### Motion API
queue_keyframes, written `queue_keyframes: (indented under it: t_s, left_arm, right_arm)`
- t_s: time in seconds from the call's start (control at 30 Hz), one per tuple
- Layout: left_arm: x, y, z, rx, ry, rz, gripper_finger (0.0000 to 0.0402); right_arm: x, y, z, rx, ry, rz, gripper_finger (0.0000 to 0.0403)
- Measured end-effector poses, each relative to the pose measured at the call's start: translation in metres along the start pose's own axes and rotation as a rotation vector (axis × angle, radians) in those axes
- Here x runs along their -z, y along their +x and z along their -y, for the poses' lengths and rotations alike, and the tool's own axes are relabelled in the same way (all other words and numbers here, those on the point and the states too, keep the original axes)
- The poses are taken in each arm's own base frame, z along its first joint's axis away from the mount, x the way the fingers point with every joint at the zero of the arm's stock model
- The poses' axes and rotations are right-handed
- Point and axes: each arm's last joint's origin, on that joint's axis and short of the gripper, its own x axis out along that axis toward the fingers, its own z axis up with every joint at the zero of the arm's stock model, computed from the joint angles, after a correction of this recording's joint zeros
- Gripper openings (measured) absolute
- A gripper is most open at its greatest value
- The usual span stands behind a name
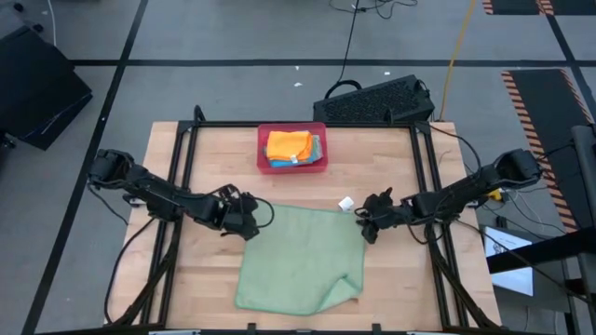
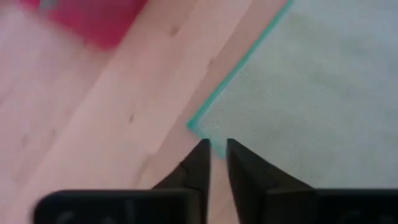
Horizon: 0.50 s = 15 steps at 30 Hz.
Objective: Fold microfiber towels
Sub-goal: Fold the light green towel
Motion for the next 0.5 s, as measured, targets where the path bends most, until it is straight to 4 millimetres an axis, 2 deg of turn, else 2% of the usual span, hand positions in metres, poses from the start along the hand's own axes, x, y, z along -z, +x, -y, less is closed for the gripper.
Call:
queue_keyframes:
  t_s: [0.17,0.3,0.4,0.5]
  left_arm:
    - [0.008,0.011,-0.010,0.010,-0.214,-0.081,0.0126]
    - [0.006,0.025,-0.016,0.072,-0.377,-0.051,0.0198]
    - [0.006,0.037,-0.025,0.076,-0.422,-0.045,0.0244]
    - [0.003,0.042,-0.032,0.071,-0.435,-0.032,0.0273]
  right_arm:
    - [-0.006,0.010,-0.007,-0.103,-0.095,0.017,0.0160]
    - [-0.004,0.017,-0.006,-0.099,-0.137,0.001,0.0150]
    - [-0.002,0.019,-0.006,-0.106,-0.159,-0.014,0.0143]
    - [-0.002,0.018,-0.006,-0.109,-0.176,-0.020,0.0140]
